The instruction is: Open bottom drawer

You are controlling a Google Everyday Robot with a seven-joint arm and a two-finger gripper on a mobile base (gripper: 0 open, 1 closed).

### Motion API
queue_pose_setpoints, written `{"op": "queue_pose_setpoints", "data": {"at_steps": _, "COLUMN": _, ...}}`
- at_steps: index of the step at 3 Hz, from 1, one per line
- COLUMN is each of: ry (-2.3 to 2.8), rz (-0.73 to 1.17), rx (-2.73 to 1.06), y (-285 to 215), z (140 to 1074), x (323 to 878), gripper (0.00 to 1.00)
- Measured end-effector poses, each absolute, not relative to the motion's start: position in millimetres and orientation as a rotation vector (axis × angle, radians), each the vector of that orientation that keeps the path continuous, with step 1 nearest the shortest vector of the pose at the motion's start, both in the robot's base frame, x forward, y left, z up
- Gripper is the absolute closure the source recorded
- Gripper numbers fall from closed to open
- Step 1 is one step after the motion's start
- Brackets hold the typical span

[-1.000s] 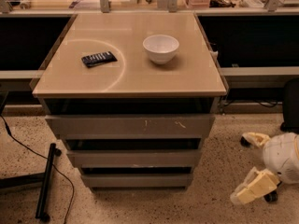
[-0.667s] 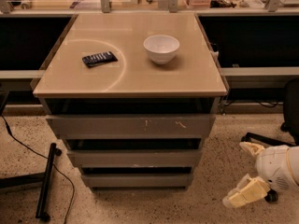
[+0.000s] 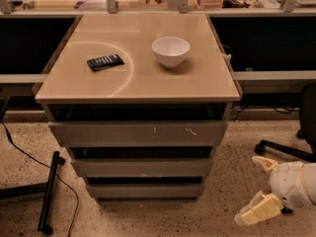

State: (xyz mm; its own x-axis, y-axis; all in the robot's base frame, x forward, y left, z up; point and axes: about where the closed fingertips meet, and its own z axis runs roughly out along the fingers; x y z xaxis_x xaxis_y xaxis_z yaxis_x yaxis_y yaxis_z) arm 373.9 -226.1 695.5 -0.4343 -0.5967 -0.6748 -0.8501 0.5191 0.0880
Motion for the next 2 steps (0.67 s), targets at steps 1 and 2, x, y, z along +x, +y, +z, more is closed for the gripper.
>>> {"op": "queue_pose_setpoints", "data": {"at_steps": 1, "ry": 2.188, "rz": 0.641, "rx": -1.18, "y": -223, "z": 647, "x": 379, "gripper": 0.0}}
{"op": "queue_pose_setpoints", "data": {"at_steps": 2, "ry": 2.204, "rz": 0.721, "rx": -1.177, "y": -221, "z": 591, "x": 389, "gripper": 0.0}}
